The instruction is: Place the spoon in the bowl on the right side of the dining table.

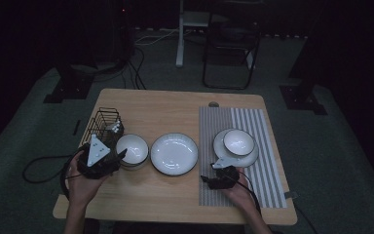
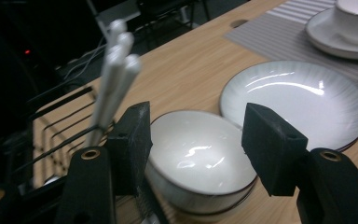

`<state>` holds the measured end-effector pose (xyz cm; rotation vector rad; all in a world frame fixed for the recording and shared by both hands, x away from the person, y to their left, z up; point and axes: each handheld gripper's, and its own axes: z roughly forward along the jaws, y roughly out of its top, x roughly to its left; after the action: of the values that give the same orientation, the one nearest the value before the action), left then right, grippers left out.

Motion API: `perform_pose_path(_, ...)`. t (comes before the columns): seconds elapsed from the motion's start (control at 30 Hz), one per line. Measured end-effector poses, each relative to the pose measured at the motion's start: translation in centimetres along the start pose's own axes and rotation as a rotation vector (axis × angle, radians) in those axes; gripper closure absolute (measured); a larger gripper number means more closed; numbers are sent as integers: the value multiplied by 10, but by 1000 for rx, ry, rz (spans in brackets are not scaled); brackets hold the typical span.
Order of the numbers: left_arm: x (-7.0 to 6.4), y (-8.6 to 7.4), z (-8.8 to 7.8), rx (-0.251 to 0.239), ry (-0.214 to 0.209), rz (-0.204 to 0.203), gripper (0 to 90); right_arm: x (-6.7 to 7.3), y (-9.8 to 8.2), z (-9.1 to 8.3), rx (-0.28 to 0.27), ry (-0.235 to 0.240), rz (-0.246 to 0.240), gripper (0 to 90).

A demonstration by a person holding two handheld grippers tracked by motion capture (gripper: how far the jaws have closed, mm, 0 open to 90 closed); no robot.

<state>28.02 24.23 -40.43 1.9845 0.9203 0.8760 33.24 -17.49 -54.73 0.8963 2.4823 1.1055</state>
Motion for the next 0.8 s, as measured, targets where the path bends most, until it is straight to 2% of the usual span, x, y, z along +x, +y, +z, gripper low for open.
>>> perform_pose_path(0.17,7,-9,-5,24,32,-22,434,0,0,0,0,0,0,326)
perform_pose_path(0.33,9,-19,-8,52,44,-37,452,0,0,0,0,0,0,325)
perform_pose_path(0.6,11,-30,-7,84,49,-50,536,0,0,0,0,0,0,326)
perform_pose_path(0.8,14,-33,-1,103,49,-54,646,0,0,0,0,0,0,326)
